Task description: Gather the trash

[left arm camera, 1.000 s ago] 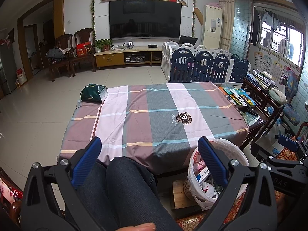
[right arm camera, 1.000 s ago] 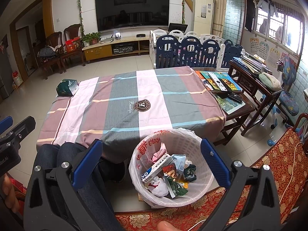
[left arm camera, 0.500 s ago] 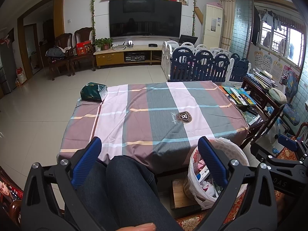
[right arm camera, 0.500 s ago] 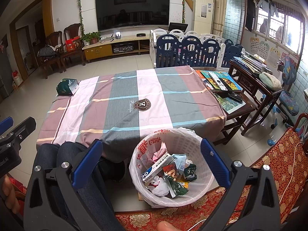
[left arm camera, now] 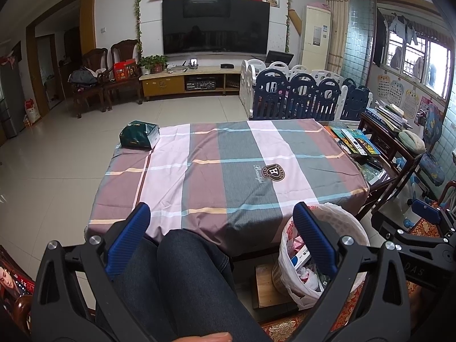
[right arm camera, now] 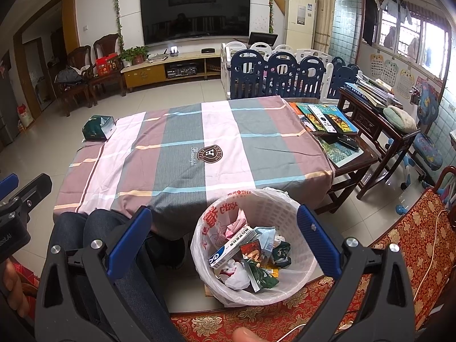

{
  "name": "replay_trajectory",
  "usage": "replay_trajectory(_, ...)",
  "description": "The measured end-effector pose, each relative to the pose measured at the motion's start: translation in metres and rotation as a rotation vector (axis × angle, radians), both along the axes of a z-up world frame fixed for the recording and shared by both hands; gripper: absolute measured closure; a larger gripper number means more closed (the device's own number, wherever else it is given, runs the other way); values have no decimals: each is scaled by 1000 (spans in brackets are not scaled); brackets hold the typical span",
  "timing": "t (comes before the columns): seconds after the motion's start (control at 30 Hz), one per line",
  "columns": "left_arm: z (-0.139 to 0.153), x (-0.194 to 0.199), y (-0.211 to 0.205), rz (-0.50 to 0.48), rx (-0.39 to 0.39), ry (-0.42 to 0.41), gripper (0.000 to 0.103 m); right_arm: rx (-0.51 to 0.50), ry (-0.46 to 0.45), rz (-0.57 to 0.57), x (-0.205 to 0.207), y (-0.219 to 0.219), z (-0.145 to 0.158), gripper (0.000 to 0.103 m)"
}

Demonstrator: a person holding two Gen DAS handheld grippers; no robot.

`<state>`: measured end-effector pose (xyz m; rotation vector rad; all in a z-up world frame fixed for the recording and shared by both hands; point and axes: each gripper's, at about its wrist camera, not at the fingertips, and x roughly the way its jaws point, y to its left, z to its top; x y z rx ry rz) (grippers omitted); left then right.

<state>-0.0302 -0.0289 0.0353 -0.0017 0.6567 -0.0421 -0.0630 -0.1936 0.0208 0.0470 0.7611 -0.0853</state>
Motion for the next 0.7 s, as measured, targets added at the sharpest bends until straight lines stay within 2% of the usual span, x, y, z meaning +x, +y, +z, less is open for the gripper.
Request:
replay_trajectory(0.33,-1,0,3,-5,-11,-4,3,-1,5,0,-1,-1,0,3)
replay_trajectory(0.6,-4,6,11,32,-10,14,3,5,16,-10,0,-2,-2,4)
replay_trajectory(0.7,-14,17,16,61,8,19,3,30,-43,0,-2,-1,8,4)
